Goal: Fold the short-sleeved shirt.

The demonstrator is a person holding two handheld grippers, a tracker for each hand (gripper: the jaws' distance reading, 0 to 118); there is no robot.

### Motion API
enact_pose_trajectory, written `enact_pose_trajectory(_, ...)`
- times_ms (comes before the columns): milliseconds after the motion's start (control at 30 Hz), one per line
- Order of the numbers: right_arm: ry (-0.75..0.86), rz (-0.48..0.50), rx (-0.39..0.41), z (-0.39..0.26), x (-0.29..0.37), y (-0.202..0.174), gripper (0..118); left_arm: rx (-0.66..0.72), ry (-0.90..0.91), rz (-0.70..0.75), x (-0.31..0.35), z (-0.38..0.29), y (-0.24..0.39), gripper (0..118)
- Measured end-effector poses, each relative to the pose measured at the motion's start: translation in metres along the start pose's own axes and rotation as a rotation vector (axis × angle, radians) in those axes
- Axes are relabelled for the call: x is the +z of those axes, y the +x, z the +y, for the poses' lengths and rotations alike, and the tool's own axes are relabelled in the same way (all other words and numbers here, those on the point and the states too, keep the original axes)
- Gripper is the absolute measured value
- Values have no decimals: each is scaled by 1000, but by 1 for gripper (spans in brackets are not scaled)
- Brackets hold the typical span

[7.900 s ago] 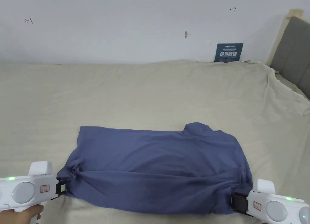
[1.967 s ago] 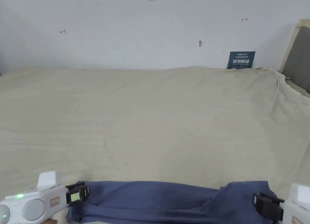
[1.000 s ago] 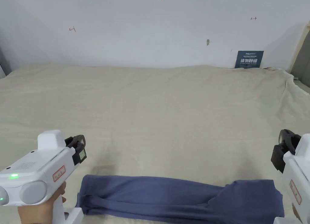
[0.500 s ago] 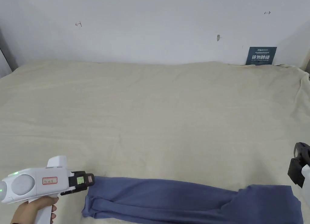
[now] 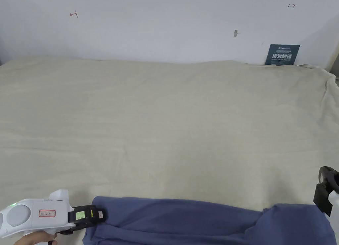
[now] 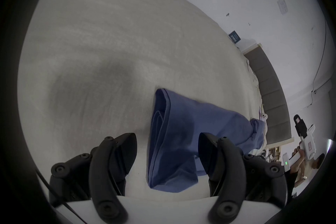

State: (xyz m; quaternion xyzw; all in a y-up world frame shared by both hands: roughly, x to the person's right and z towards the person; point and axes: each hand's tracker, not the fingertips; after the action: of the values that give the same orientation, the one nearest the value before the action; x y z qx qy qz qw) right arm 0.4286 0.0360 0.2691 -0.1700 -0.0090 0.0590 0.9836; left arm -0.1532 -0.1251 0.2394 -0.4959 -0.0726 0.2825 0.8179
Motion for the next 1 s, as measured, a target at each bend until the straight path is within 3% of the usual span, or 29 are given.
enact_pose_trajectory(333, -16, -3, -20, -4, -10, 4, 0, -149, -5, 20, -3, -1, 28, 74)
enact_pose_trajectory(500, -25, 4, -29, -7, -12, 4, 0, -167, 7, 39, -10, -1, 32, 50)
enact_pose_trajectory(600, -28, 5, -37, -10, -12, 6, 0, -151, -3, 19, -14, 10, 17, 16)
enact_pose_trajectory(1000, -12, -5, -64, -1, -7, 18, 0, -137, 18, 54, 29, 22, 28, 7)
